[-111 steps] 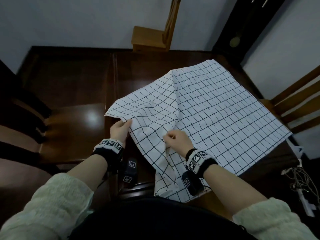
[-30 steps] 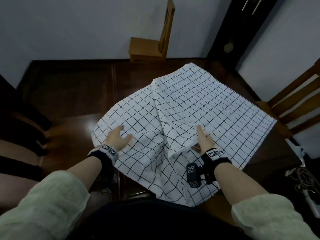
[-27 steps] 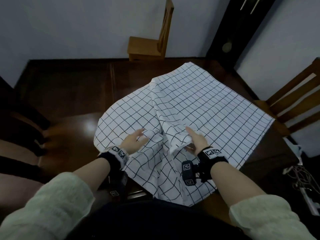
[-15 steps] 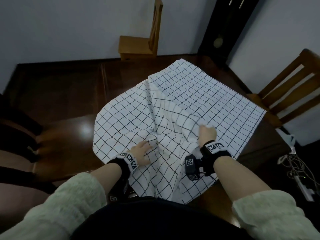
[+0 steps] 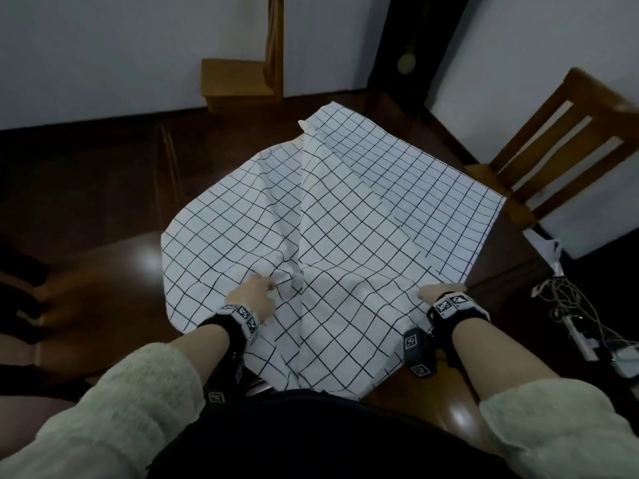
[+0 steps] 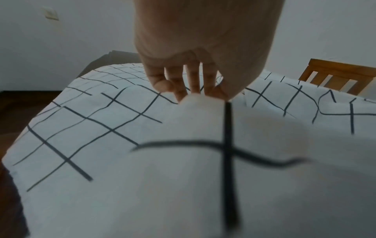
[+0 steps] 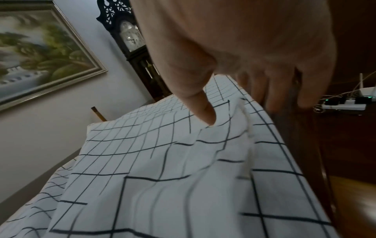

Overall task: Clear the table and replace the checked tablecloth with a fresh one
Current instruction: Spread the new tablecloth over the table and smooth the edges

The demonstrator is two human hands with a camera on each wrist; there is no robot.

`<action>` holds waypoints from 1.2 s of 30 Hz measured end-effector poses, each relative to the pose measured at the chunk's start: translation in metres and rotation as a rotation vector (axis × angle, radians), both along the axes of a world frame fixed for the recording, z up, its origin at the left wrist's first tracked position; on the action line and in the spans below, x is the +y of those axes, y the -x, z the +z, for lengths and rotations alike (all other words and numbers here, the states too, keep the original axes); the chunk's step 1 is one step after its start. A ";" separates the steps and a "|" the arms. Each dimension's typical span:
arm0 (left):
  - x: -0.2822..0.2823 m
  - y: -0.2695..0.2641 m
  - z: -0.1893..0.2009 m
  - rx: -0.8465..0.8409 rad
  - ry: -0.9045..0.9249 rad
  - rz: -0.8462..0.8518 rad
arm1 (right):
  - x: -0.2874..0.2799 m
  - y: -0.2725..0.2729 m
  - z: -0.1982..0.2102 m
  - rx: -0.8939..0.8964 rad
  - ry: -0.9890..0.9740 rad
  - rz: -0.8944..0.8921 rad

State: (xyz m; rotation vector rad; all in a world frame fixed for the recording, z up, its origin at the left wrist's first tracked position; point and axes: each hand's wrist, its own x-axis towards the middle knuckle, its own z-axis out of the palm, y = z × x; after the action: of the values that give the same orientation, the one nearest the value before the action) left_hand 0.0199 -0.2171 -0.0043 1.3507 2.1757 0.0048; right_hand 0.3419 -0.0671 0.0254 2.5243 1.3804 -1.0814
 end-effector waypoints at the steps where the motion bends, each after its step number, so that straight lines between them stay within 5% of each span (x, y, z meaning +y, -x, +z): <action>1: 0.002 0.001 0.003 0.033 -0.046 0.016 | 0.001 0.005 0.009 -0.060 -0.072 -0.048; 5: 0.011 0.010 0.005 0.077 -0.158 0.057 | 0.009 0.052 0.030 -0.023 -0.169 0.227; 11: 0.029 0.013 0.004 0.064 -0.013 0.068 | -0.003 0.122 0.007 0.232 -0.061 0.682; 19: 0.058 0.013 -0.005 0.018 -0.006 0.013 | 0.002 0.154 -0.013 -0.049 -0.102 1.387; 30: 0.069 0.016 -0.013 0.094 -0.087 -0.087 | 0.020 0.159 -0.038 -0.121 -0.311 1.500; 36: 0.064 0.034 0.011 0.230 0.016 -0.331 | 0.037 0.153 -0.020 -0.196 -0.359 1.646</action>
State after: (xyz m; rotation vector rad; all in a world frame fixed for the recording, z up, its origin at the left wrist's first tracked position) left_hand -0.0141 -0.1529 0.0063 1.7600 2.0980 -0.3067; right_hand 0.1885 -0.0306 0.0049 0.7091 2.6663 -0.1843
